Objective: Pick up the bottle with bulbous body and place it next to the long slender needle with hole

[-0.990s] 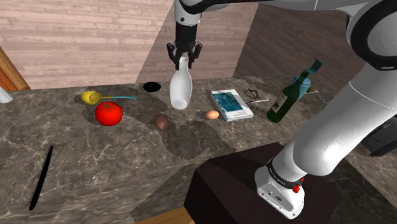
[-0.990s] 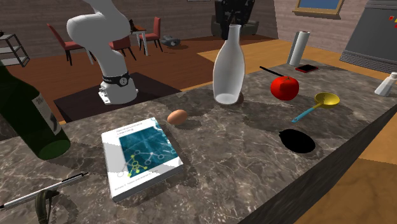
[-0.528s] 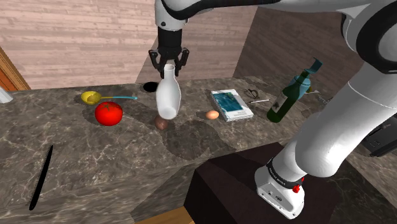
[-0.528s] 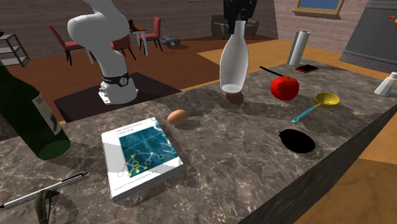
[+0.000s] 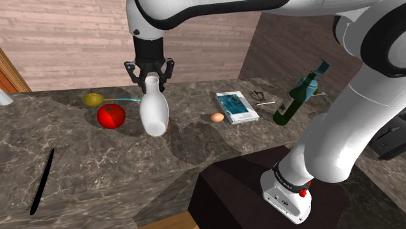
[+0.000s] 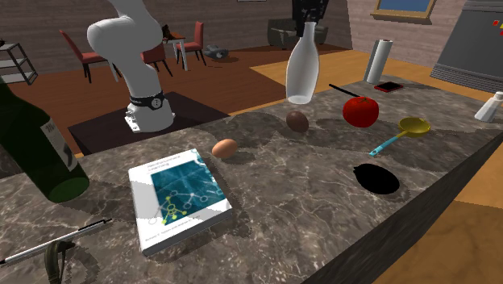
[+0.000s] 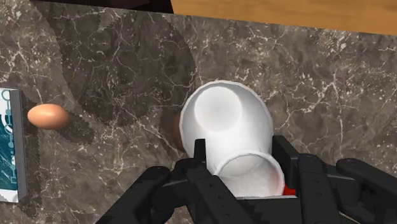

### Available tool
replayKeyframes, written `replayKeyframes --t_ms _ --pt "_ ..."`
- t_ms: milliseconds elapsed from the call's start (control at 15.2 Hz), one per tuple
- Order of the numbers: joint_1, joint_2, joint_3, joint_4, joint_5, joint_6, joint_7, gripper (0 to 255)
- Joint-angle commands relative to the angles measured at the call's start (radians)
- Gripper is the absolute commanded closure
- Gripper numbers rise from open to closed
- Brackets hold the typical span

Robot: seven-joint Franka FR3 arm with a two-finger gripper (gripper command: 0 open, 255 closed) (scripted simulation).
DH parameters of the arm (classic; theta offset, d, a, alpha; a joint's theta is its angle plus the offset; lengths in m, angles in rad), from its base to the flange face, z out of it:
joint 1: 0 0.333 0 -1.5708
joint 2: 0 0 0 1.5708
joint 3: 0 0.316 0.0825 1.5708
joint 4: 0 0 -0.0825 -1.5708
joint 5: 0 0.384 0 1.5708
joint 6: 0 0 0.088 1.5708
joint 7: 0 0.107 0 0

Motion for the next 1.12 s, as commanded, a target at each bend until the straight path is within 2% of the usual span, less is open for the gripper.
replayKeyframes --t_ms 0,462,858,1056 --pt "0.028 0.029 0.021 0.037 -0.009 -0.007 0.052 255" --pt "0.137 0.161 0.082 0.200 -0.060 -0.043 0.223 255" --pt "0.253 0.314 0.111 0.406 -0.121 -0.104 0.356 255" --pt "0.249 0.311 0.110 0.362 -0.120 -0.063 0.355 255"
